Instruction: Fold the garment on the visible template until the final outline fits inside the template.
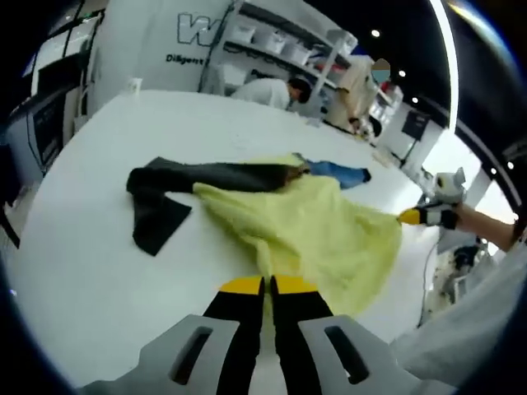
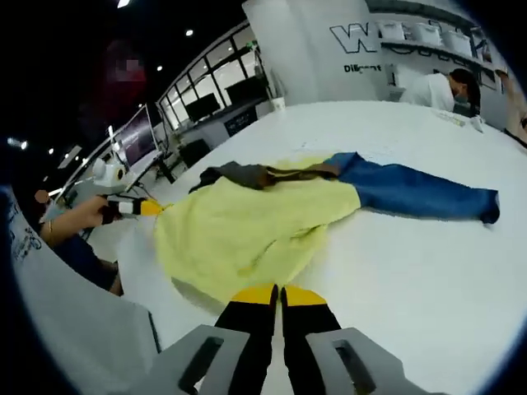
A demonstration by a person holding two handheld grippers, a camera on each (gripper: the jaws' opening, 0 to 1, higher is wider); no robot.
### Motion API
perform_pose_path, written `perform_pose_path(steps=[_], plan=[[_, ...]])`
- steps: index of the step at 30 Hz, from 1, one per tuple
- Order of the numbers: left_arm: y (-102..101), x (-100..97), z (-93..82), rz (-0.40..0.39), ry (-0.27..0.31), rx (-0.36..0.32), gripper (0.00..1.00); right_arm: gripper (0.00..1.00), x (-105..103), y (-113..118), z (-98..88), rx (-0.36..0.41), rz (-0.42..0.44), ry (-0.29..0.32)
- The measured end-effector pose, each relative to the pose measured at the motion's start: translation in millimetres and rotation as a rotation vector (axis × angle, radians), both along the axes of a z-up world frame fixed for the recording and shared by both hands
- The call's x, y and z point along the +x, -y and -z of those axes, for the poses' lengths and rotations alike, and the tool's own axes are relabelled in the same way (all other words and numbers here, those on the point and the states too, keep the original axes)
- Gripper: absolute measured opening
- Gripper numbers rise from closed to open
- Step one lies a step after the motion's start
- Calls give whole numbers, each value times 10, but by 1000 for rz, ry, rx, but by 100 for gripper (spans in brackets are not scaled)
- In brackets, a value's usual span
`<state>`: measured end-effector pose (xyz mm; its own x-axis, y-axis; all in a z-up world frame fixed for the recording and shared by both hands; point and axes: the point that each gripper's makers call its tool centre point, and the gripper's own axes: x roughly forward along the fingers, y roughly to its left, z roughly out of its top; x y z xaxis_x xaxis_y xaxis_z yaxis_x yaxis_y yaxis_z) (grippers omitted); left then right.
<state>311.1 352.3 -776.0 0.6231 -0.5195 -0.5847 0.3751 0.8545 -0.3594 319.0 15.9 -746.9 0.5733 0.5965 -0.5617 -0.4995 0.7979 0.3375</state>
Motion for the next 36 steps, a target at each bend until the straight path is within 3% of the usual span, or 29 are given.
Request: perform_pose_path(steps=[8,13,16,24,29,33,36], plan=[[49,-177,-446,-82,5,-148,0,0,-16,177,-463,93,67,64],[88,-351,-574,-117,-44,-220,0,0,-84,221,-605,140,88,79],[92,-459,-506,-127,-71,-209,0,0,-202,229,-530,122,70,63],[204,-859,-10,-75,-186,-101,0,0,-551,339,-230,60,71,9],[318,-1029,276,-46,-234,-57,0,0,-861,514,176,-32,94,-35],[418,-1155,399,-26,-270,-36,0,0,-1080,595,413,-10,145,-95],[383,-1238,537,18,-274,23,0,0,-1212,605,500,17,175,-125]])
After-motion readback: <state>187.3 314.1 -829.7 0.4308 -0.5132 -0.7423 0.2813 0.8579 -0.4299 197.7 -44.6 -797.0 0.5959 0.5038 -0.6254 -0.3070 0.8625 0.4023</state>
